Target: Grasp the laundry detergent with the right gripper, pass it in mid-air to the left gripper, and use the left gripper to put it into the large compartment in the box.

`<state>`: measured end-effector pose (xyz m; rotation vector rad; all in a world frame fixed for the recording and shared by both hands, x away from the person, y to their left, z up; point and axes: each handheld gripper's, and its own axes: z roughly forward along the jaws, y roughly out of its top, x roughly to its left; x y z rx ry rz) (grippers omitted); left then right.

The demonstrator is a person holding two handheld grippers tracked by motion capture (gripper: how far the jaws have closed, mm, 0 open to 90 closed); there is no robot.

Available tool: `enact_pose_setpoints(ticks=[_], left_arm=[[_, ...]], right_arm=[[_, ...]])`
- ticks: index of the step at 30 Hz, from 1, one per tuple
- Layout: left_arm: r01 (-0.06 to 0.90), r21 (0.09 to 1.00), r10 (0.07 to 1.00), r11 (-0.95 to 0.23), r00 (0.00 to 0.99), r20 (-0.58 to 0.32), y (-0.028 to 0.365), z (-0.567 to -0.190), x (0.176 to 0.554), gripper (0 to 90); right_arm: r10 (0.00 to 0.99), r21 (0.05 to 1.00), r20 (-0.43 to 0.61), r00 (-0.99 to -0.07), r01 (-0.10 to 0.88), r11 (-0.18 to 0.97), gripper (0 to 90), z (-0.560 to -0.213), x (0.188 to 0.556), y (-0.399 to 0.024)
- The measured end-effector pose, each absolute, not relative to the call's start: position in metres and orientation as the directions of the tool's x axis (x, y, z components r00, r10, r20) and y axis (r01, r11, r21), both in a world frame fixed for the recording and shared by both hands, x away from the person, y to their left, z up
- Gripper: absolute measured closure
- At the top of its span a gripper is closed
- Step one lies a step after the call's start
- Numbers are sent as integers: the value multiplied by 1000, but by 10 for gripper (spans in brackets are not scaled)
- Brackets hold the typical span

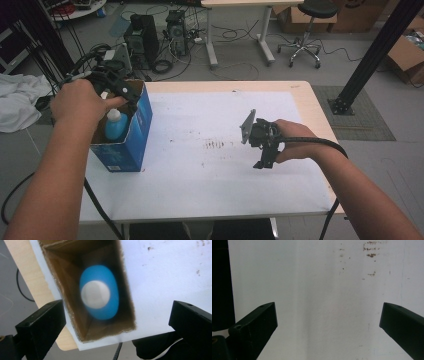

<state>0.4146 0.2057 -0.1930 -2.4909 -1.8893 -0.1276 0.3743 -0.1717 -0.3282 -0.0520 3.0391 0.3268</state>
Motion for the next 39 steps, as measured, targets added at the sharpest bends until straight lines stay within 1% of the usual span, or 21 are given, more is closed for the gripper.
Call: enact_pose_setpoints(ticks=[4, 10, 14, 15, 17, 20, 23, 27, 33, 34, 36, 39], left_arm=[[950, 58, 950, -307, 302, 75, 199, -188, 412, 2], [920, 91, 925, -380, 377, 55, 186, -178, 407, 1], [881, 112, 888, -460, 457, 49, 174, -171, 403, 1], [860, 126, 869, -495, 492, 49, 169, -170, 401, 1], [814, 119, 822, -569, 566, 63, 158, -168, 398, 1], [757, 120, 766, -643, 638, 75, 143, -169, 393, 1], [691, 98, 698, -716, 713, 70, 128, -171, 388, 2], [569, 51, 571, -821, 818, 73, 103, -178, 377, 1], [447, 48, 450, -893, 892, 55, 81, -184, 368, 1], [411, 41, 413, -911, 909, 54, 79, -186, 367, 1], [371, 35, 372, -928, 927, 43, 76, -189, 365, 1], [336, 30, 337, -941, 941, 30, 73, -193, 363, 1]], right_arm=[[-24, 212, -88, -996, -42, 976, 9, -328, 375, -172], [-24, 213, -86, -996, -42, 976, 9, -328, 374, -172], [-25, 211, -86, -996, -43, 977, 9, -328, 375, -173], [-22, 210, -84, -996, -40, 977, 9, -328, 375, -173], [-21, 209, -84, -996, -38, 977, 9, -328, 375, -173], [-19, 204, -80, -997, -35, 978, 7, -329, 376, -173], [-21, 206, -78, -997, -37, 978, 6, -330, 376, -174], [-17, 199, -73, -997, -31, 979, 3, -334, 376, -175], [-5, 183, -69, -998, -17, 983, 0, -334, 377, -176], [-9, 176, -66, -998, -20, 984, 0, -333, 376, -175], [-7, 174, -67, -998, -19, 984, 0, -332, 376, -175], [-14, 160, -71, -997, -25, 987, 0, -330, 375, -174]])
